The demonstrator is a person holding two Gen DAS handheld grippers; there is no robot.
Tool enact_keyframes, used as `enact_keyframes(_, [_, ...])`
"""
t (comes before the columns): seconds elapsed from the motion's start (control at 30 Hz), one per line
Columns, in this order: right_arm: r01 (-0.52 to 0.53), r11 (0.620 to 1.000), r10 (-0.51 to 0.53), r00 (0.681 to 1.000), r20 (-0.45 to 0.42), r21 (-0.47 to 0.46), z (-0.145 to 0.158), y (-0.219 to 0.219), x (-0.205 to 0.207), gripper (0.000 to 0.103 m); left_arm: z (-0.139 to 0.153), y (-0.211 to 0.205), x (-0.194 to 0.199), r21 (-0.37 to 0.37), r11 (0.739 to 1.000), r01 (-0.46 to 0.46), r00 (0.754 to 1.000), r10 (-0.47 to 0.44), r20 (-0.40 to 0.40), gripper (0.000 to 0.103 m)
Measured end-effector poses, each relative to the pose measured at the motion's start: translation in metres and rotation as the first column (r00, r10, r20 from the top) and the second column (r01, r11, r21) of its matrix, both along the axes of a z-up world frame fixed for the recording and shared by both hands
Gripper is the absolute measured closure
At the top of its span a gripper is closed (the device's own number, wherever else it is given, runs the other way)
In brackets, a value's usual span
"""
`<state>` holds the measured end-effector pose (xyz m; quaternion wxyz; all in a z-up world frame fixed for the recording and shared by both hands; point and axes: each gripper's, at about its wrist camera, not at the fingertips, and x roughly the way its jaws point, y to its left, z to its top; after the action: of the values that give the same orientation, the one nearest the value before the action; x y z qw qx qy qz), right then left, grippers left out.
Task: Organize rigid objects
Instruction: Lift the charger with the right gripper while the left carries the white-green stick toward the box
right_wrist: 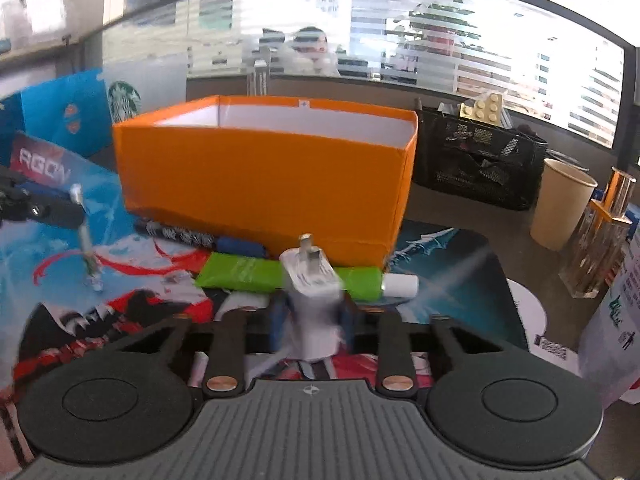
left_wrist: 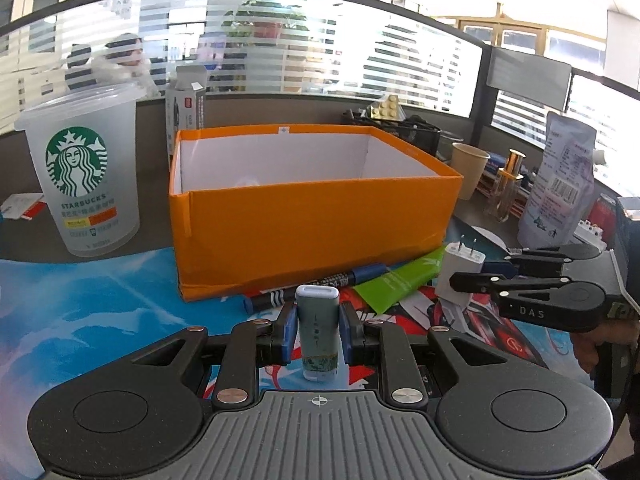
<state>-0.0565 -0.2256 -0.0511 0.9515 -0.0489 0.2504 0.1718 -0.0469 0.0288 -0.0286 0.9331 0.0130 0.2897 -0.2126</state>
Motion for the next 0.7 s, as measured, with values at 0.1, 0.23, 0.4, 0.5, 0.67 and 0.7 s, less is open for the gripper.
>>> enact_keyframes(0.1, [0.001, 1.000, -0.001, 1.000, 0.010, 0.003, 0.003, 0.003, -0.002, 0.084, 0.002, 0.002, 0.000, -0.013, 1.000, -0.008, 1.000, 0.008, 0.003, 0.083])
enact_keyframes(0.23, [-0.010, 1.000, 0.009, 0.999, 0.038, 0.020, 0.014, 0.007, -0.006, 0.084, 0.011, 0.005, 0.000, -0.022, 1.000, -0.013, 0.999, 0.014, 0.036, 0.083])
enact_keyframes(0.4, [-0.038, 0.999, 0.035, 0.995, 0.092, 0.035, 0.036, 0.015, -0.010, 0.084, 0.028, 0.004, 0.001, -0.029, 1.000, -0.002, 0.996, 0.005, 0.094, 0.083])
enact_keyframes(0.5, [-0.057, 0.998, 0.052, 0.991, 0.125, 0.034, 0.050, 0.022, -0.010, 0.084, 0.039, 0.003, 0.003, -0.030, 1.000, 0.000, 0.992, 0.003, 0.122, 0.083])
enact_keyframes(0.67, [-0.089, 0.995, 0.082, 0.983, 0.167, 0.035, 0.066, 0.035, -0.007, 0.084, 0.055, 0.001, 0.007, -0.038, 0.999, 0.000, 0.987, 0.006, 0.163, 0.083])
enact_keyframes(0.7, [-0.096, 0.995, 0.088, 0.980, 0.176, 0.036, 0.070, 0.037, -0.006, 0.084, 0.058, 0.001, 0.007, -0.038, 0.999, 0.001, 0.985, 0.006, 0.172, 0.083])
